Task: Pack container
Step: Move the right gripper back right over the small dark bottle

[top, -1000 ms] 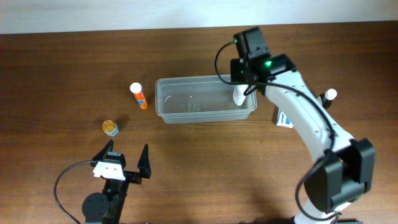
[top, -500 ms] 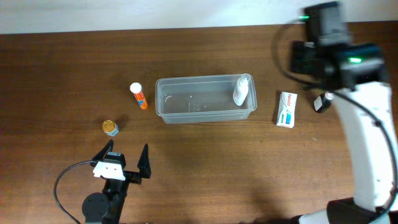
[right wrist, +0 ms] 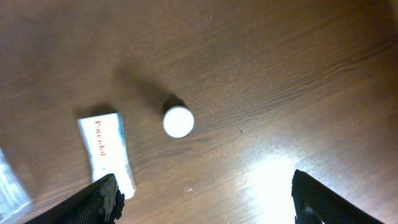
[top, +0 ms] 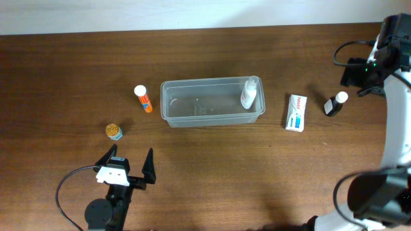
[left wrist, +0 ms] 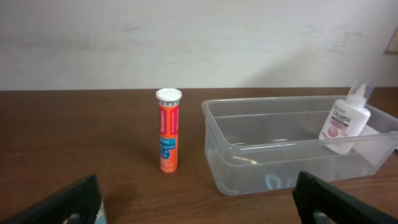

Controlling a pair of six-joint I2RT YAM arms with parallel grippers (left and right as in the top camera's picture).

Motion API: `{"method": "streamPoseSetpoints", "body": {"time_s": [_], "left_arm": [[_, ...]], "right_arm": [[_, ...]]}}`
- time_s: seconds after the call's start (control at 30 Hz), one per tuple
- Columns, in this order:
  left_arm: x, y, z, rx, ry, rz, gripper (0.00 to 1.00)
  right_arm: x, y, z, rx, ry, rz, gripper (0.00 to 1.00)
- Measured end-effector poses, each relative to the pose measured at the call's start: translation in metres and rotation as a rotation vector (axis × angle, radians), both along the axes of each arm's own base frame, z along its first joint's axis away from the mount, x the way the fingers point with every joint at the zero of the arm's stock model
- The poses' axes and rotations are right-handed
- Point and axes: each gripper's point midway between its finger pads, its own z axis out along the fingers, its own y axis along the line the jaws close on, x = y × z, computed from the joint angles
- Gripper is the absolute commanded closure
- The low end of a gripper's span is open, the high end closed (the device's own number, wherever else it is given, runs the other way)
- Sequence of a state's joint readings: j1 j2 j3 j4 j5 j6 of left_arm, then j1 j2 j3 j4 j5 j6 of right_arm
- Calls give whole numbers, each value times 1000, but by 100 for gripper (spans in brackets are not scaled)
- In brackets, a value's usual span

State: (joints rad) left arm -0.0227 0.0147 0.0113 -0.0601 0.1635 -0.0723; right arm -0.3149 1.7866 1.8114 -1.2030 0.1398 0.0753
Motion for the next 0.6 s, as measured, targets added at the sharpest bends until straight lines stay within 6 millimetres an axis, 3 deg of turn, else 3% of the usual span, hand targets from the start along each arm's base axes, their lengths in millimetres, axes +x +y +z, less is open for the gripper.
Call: {"method": "streamPoseSetpoints", "body": {"time_s": [0.17,0.4,0.6], "left_arm": [[0,0,0,0,0,0,1],[0,0,0,0,0,0,1],[0,0,0,0,0,0,1]], "right_arm": [[13,-13,-37,51,49,29,19],[25,1,-84,159,124,154,19],[28,4,-106,189,162,205,19]]}}
